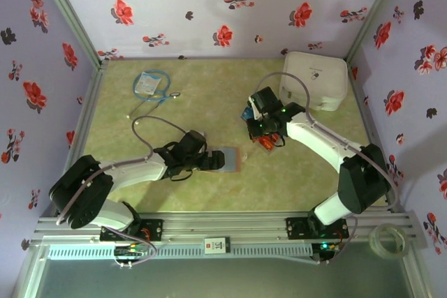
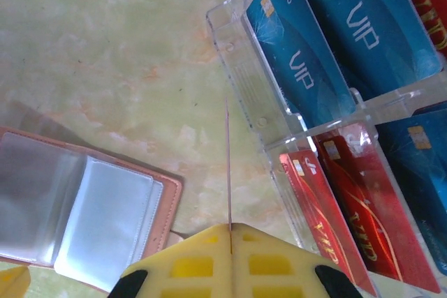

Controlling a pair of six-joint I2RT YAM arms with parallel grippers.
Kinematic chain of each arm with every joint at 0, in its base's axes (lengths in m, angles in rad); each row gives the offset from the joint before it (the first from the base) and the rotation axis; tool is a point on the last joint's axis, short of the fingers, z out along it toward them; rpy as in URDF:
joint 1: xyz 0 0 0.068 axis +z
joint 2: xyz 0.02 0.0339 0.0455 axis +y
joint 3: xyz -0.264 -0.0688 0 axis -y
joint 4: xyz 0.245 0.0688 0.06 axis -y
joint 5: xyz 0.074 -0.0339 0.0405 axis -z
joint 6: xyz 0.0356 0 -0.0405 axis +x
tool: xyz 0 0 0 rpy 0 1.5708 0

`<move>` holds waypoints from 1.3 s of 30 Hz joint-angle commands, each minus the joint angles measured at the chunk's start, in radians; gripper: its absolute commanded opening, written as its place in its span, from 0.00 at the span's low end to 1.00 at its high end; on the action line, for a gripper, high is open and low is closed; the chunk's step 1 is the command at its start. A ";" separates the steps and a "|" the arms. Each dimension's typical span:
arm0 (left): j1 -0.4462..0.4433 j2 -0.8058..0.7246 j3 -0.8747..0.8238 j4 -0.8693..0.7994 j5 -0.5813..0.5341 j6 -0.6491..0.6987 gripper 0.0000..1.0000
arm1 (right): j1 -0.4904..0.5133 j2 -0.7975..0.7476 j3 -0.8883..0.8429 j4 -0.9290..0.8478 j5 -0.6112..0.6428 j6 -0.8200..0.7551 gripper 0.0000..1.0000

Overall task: Put the credit cards into the card holder
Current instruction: Move the card holder to the center of the table, then insert the credit card into the card slot.

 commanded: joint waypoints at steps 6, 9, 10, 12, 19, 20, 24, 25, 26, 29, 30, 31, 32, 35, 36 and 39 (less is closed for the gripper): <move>0.038 -0.126 0.033 -0.235 -0.192 -0.002 1.00 | -0.010 -0.095 -0.123 0.209 -0.207 0.153 0.00; 0.087 -0.125 0.046 -0.296 -0.193 0.038 1.00 | -0.010 -0.123 -0.205 0.354 -0.299 0.251 0.00; 0.098 -0.122 0.050 -0.307 -0.193 0.060 1.00 | -0.011 -0.134 -0.239 0.414 -0.326 0.291 0.00; 0.116 -0.108 0.059 -0.320 -0.187 0.100 1.00 | -0.010 -0.151 -0.300 0.524 -0.367 0.354 0.00; 0.134 -0.039 0.089 -0.312 -0.147 0.223 1.00 | 0.014 -0.194 -0.502 0.806 -0.361 0.518 0.00; 0.134 -0.032 0.090 -0.308 -0.143 0.231 1.00 | 0.021 -0.192 -0.519 0.829 -0.355 0.531 0.00; 0.134 -0.019 0.081 -0.288 -0.135 0.244 1.00 | 0.064 -0.161 -0.565 0.906 -0.328 0.561 0.00; 0.134 -0.019 0.077 -0.279 -0.132 0.247 1.00 | 0.077 -0.152 -0.572 0.924 -0.321 0.568 0.00; 0.134 -0.019 0.071 -0.272 -0.129 0.247 1.00 | 0.087 -0.138 -0.581 0.944 -0.313 0.577 0.00; 0.133 -0.018 0.055 -0.250 -0.117 0.244 1.00 | 0.106 -0.101 -0.607 1.021 -0.302 0.607 0.00; 0.134 -0.018 0.049 -0.243 -0.116 0.240 1.00 | 0.109 -0.090 -0.614 1.047 -0.300 0.617 0.00; 0.133 -0.018 0.045 -0.237 -0.113 0.239 1.00 | 0.110 -0.081 -0.621 1.067 -0.298 0.625 0.00; 0.133 -0.017 0.041 -0.233 -0.113 0.237 1.00 | 0.113 -0.071 -0.627 1.084 -0.296 0.631 0.00; 0.133 -0.013 0.031 -0.227 -0.112 0.233 1.00 | 0.113 -0.053 -0.640 1.119 -0.291 0.642 0.00; 0.133 -0.012 0.024 -0.223 -0.111 0.232 1.00 | 0.113 -0.048 -0.643 1.127 -0.292 0.644 0.00; 0.133 -0.004 0.011 -0.218 -0.110 0.228 1.00 | 0.113 -0.042 -0.651 1.140 -0.289 0.646 0.00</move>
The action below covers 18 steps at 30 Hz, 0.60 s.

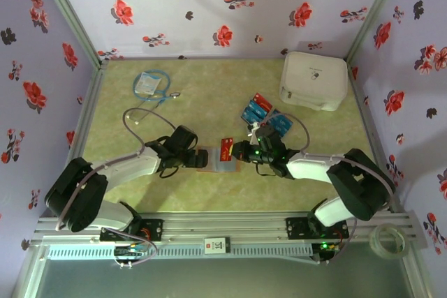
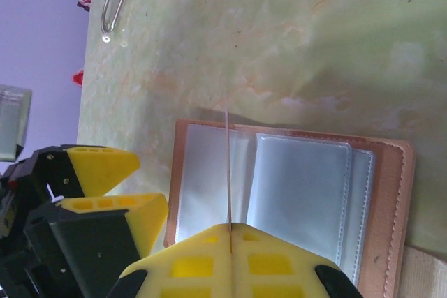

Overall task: Put the credit cards into the card holder
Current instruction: Insert the credit card into the card slot.

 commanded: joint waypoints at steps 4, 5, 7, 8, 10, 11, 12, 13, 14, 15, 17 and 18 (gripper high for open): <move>0.006 0.024 -0.032 0.017 0.011 0.005 1.00 | 0.004 0.010 -0.025 0.092 0.031 0.026 0.00; 0.005 0.026 -0.037 0.016 0.010 0.004 1.00 | 0.004 0.010 -0.030 0.099 0.031 0.029 0.00; 0.005 0.031 -0.039 0.019 0.010 0.001 1.00 | 0.004 0.016 -0.035 0.111 0.031 0.033 0.00; 0.005 0.033 -0.042 0.020 0.008 0.000 1.00 | 0.004 0.019 -0.036 0.118 0.030 0.033 0.00; 0.005 0.040 -0.044 0.017 0.003 -0.003 1.00 | 0.004 0.028 -0.041 0.133 0.025 0.038 0.00; 0.005 0.043 -0.043 0.012 -0.004 -0.005 1.00 | 0.004 0.034 -0.042 0.142 0.021 0.039 0.00; 0.004 0.048 -0.044 0.006 -0.012 -0.008 1.00 | 0.004 0.039 -0.044 0.155 0.019 0.043 0.00; 0.004 0.052 -0.041 0.001 -0.017 -0.009 1.00 | 0.003 0.044 -0.045 0.164 0.018 0.045 0.00; 0.002 0.054 -0.041 -0.007 -0.025 -0.012 1.00 | 0.004 0.049 -0.048 0.175 0.016 0.049 0.00; 0.001 0.056 -0.040 -0.013 -0.032 -0.014 1.00 | 0.004 0.052 -0.050 0.184 0.015 0.051 0.00; -0.001 0.059 -0.039 -0.023 -0.041 -0.017 1.00 | 0.006 0.059 -0.053 0.199 0.013 0.054 0.00; -0.002 0.061 -0.040 -0.025 -0.044 -0.018 1.00 | 0.006 0.064 -0.055 0.207 0.012 0.054 0.00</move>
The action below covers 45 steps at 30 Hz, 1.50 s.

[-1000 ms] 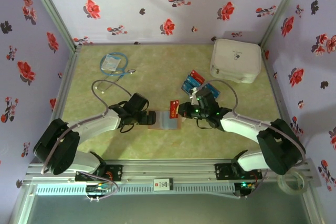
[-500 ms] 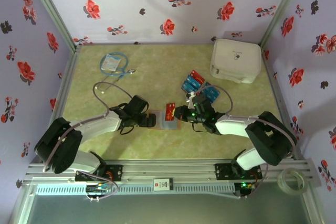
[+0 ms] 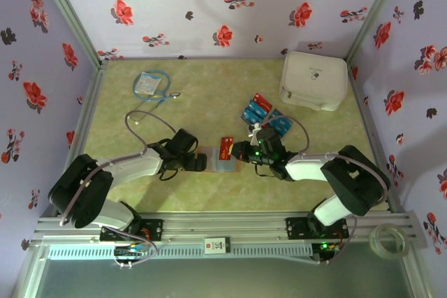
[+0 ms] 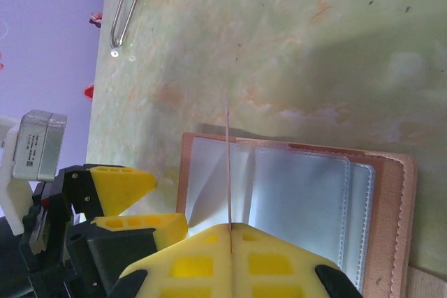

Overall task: Put the credit cards into the card holder
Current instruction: Insert the credit card into the card slot.

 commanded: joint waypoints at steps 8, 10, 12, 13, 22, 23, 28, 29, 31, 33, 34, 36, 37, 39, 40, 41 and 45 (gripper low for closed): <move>-0.011 0.049 -0.014 -0.065 -0.065 -0.038 1.00 | 0.009 0.052 -0.014 0.112 -0.013 0.018 0.00; -0.013 0.055 -0.012 -0.069 -0.072 -0.042 1.00 | 0.010 0.061 -0.014 0.124 -0.016 0.020 0.00; -0.013 0.060 -0.007 -0.078 -0.080 -0.047 1.00 | 0.012 0.068 -0.013 0.131 -0.017 0.022 0.00; -0.013 0.065 -0.006 -0.081 -0.082 -0.047 1.00 | 0.012 0.073 -0.014 0.137 -0.017 0.022 0.00; -0.024 0.091 0.002 -0.091 -0.095 -0.056 1.00 | 0.015 0.120 -0.016 0.186 -0.026 0.033 0.00; -0.026 0.094 0.003 -0.091 -0.095 -0.057 1.00 | 0.015 0.125 -0.017 0.194 -0.027 0.036 0.00; -0.030 0.100 0.003 -0.090 -0.095 -0.061 1.00 | 0.016 0.148 -0.017 0.222 -0.034 0.044 0.00; -0.032 0.100 0.002 -0.088 -0.095 -0.062 1.00 | 0.017 0.152 -0.017 0.228 -0.035 0.046 0.00; -0.034 0.103 0.003 -0.088 -0.095 -0.063 1.00 | 0.017 0.161 -0.017 0.236 -0.036 0.048 0.00; -0.036 0.105 0.002 -0.087 -0.095 -0.065 1.00 | 0.016 0.168 -0.017 0.241 -0.038 0.050 0.00; -0.037 0.105 0.002 -0.086 -0.094 -0.065 1.00 | 0.017 0.172 -0.017 0.245 -0.038 0.051 0.00; -0.039 0.108 0.001 -0.087 -0.095 -0.066 1.00 | 0.015 0.179 -0.021 0.256 -0.039 0.056 0.00; -0.040 0.107 0.001 -0.087 -0.095 -0.067 1.00 | 0.017 0.180 -0.021 0.263 -0.043 0.054 0.00; -0.041 0.108 0.000 -0.085 -0.094 -0.067 1.00 | 0.017 0.189 -0.023 0.277 -0.048 0.060 0.00; -0.042 0.108 0.001 -0.085 -0.094 -0.067 1.00 | 0.017 0.194 -0.024 0.286 -0.052 0.064 0.00; -0.042 0.108 0.000 -0.084 -0.094 -0.069 1.00 | 0.017 0.201 -0.023 0.292 -0.055 0.067 0.00; -0.043 0.110 0.000 -0.081 -0.095 -0.067 1.00 | 0.018 0.216 -0.027 0.316 -0.060 0.078 0.00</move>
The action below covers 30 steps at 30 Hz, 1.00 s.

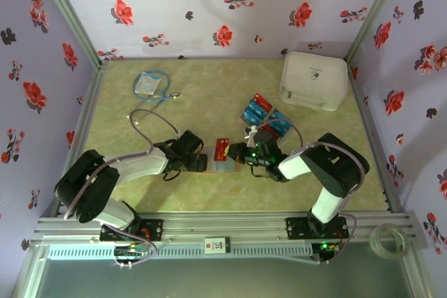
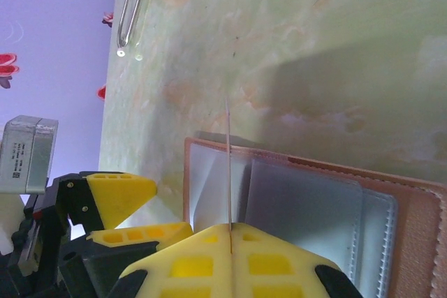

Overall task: Put the credit cards into the card holder
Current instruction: Insert the credit card into the card slot.

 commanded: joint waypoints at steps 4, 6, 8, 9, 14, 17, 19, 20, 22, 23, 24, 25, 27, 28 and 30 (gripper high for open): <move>0.003 0.054 -0.031 -0.058 -0.002 -0.020 1.00 | 0.013 0.026 -0.019 0.066 -0.020 0.025 0.00; 0.002 0.055 -0.031 -0.059 -0.001 -0.020 1.00 | 0.016 0.027 -0.020 0.069 -0.019 0.027 0.00; 0.003 0.056 -0.033 -0.058 -0.001 -0.019 1.00 | 0.018 0.029 -0.024 0.071 -0.020 0.028 0.00; 0.003 0.058 -0.032 -0.057 -0.002 -0.020 1.00 | 0.018 0.029 -0.024 0.070 -0.021 0.029 0.00; 0.000 0.058 -0.034 -0.055 -0.002 -0.022 1.00 | 0.027 0.033 -0.034 0.072 -0.020 0.030 0.00; 0.000 0.059 -0.034 -0.055 -0.001 -0.020 1.00 | 0.030 0.040 -0.041 0.078 -0.021 0.034 0.00; 0.000 0.059 -0.034 -0.053 -0.002 -0.021 1.00 | 0.033 0.043 -0.046 0.083 -0.019 0.036 0.00; 0.001 0.059 -0.035 -0.053 -0.002 -0.022 1.00 | 0.034 0.044 -0.049 0.085 -0.018 0.039 0.00; 0.001 0.057 -0.036 -0.052 -0.002 -0.022 1.00 | 0.035 0.048 -0.055 0.092 -0.018 0.043 0.00; 0.001 0.057 -0.036 -0.052 -0.002 -0.022 1.00 | 0.038 0.049 -0.057 0.094 -0.019 0.045 0.00; 0.001 0.057 -0.036 -0.052 -0.002 -0.023 1.00 | 0.038 0.050 -0.059 0.096 -0.018 0.046 0.00; 0.000 0.058 -0.037 -0.053 -0.002 -0.023 1.00 | 0.039 0.050 -0.061 0.097 -0.018 0.048 0.00; 0.000 0.058 -0.037 -0.052 -0.002 -0.022 1.00 | 0.040 0.051 -0.066 0.099 -0.018 0.048 0.00; -0.001 0.058 -0.037 -0.052 -0.002 -0.023 1.00 | 0.041 0.051 -0.067 0.099 -0.018 0.049 0.00; -0.001 0.059 -0.035 -0.051 -0.002 -0.023 1.00 | 0.042 0.050 -0.072 0.100 -0.019 0.051 0.00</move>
